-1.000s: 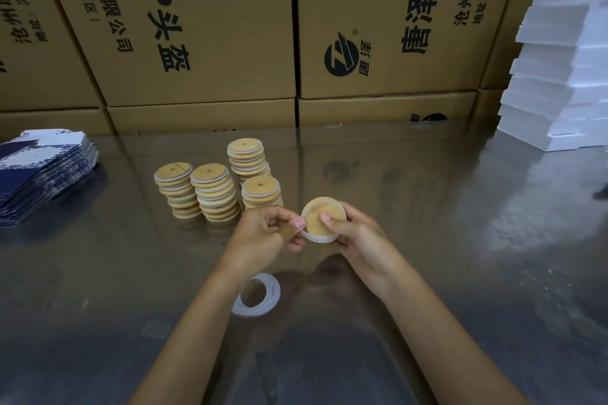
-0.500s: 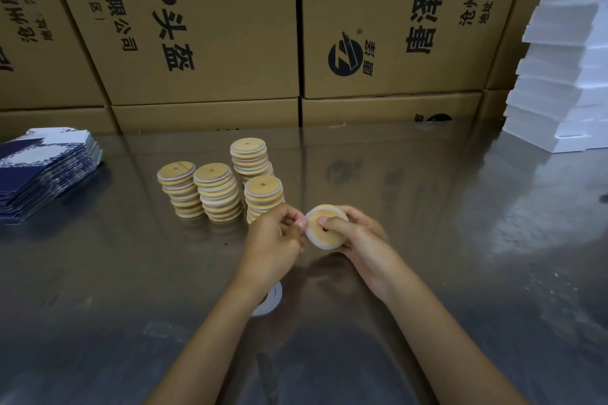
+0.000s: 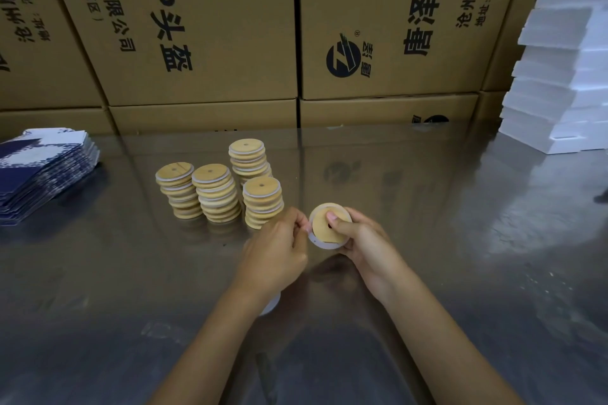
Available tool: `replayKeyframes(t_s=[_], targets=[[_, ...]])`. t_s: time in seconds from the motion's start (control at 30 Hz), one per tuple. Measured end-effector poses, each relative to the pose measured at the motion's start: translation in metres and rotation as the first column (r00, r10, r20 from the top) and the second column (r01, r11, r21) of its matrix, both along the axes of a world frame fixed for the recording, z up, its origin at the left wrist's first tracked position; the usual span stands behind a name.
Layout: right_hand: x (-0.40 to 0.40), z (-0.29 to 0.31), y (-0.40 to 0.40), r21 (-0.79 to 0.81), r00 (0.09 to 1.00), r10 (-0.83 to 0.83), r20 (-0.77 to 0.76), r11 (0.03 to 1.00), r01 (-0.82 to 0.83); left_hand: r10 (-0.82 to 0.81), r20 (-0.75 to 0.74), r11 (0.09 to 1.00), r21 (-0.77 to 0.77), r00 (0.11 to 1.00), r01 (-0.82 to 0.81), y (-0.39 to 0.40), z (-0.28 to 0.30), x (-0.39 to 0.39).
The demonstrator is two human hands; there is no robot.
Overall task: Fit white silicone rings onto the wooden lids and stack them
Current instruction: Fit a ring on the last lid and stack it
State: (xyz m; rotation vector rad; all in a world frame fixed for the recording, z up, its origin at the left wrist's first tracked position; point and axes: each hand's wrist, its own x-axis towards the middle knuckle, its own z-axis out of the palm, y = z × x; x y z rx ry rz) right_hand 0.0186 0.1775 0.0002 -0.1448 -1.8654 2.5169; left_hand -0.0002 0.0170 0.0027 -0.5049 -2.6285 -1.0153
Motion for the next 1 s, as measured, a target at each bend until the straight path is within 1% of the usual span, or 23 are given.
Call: replayKeyframes(t_s=[0.07,0.13,0.2,0.27,0.33,0.4,0.53,0.6,0.7,0.83,0.9,1.0], targets=[[-0.002,-0.001,0.001,-0.019,1.0,-0.004,0.012,1.0,0.004,-0.036,0.01,0.999,0.029,0.999,0.036,0.001,-0.001,0.0],[-0.003,-0.001,0.002,-0.012,1.0,0.015,0.017,1.0,-0.014,-0.079,0.056,0.991,0.114,0.995,0.072,0.002,-0.002,-0.001],[-0.004,0.0,0.004,-0.056,0.999,0.029,0.022,0.998,-0.028,-0.106,0.085,0.978,0.189,0.991,0.089,0.002,-0.004,-0.002],[-0.005,0.0,0.007,-0.122,1.0,0.015,0.027,0.992,-0.012,-0.122,0.106,0.977,0.187,0.987,0.101,0.005,-0.006,-0.001],[-0.006,0.0,0.008,-0.15,0.999,-0.006,0.031,0.989,0.011,-0.147,0.139,0.972,0.205,0.979,0.116,0.01,-0.01,0.0],[-0.006,0.0,0.008,-0.164,0.999,-0.013,0.041,0.986,0.02,-0.137,0.155,0.967,0.237,0.978,0.097,0.012,-0.014,0.001],[-0.005,0.002,0.006,-0.135,0.998,-0.017,0.064,0.991,0.026,-0.04,0.133,0.968,0.251,0.99,0.005,0.011,-0.017,-0.003],[-0.005,0.002,0.006,-0.123,0.998,-0.014,0.063,0.992,0.022,-0.036,0.147,0.959,0.285,0.988,-0.007,0.011,-0.017,-0.005],[-0.004,0.002,0.005,-0.107,0.999,-0.005,0.054,0.994,0.011,-0.073,0.216,0.926,0.377,0.974,-0.014,0.012,-0.017,-0.005],[-0.005,0.003,0.006,-0.087,0.999,0.0,0.051,0.996,0.004,-0.154,0.378,0.871,0.487,0.913,-0.055,0.013,-0.006,-0.005],[-0.005,0.004,0.007,-0.079,0.999,0.008,0.049,0.997,-0.004,-0.193,0.406,0.826,0.558,0.893,-0.075,0.014,0.0,-0.004],[-0.005,0.004,0.007,-0.056,0.999,0.024,0.048,0.998,-0.021,-0.212,0.394,0.774,0.627,0.894,-0.093,0.012,0.006,-0.002]])
